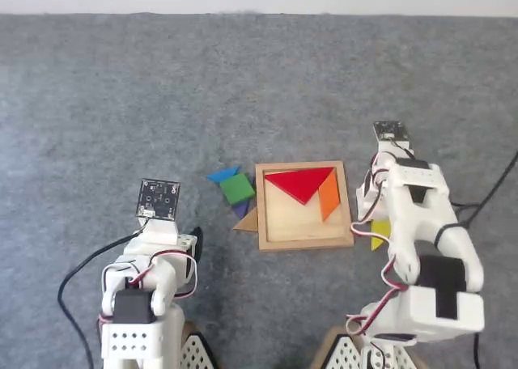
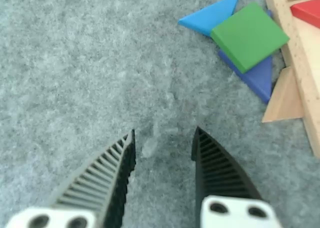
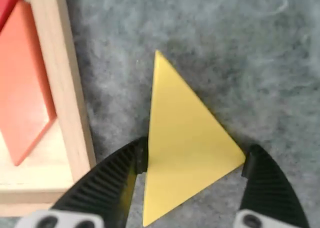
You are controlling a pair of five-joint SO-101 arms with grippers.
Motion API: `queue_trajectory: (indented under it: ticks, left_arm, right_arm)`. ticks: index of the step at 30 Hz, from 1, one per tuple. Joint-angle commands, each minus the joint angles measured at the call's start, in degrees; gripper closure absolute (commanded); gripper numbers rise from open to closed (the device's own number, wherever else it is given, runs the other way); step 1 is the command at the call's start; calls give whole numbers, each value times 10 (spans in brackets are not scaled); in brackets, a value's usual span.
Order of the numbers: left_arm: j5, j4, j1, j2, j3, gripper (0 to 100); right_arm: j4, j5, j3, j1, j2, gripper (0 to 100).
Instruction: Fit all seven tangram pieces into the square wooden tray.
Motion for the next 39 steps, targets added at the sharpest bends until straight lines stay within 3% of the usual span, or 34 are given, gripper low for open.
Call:
queue_trajectory:
  ticks: [1, 7, 11, 29, 34, 39]
  left_arm:
    - [5, 1, -2, -6, -7, 818]
    - [5, 1, -2, -6, -7, 818]
    - [5, 1, -2, -6, -7, 818]
    - [5, 1, -2, -6, -7, 818]
    - [5, 1, -2, -6, -7, 818]
    - [5, 1, -2, -6, -7, 818]
  right_arm:
    - [19, 0, -46, 10, 29, 709]
    - [18, -1, -47, 10, 32, 721]
    - [19, -17, -47, 12, 15, 857]
    - [45, -44, 71, -9, -298, 837]
    - [37, -38, 78, -17, -299, 831]
    - [55, 25, 45, -21, -223, 690]
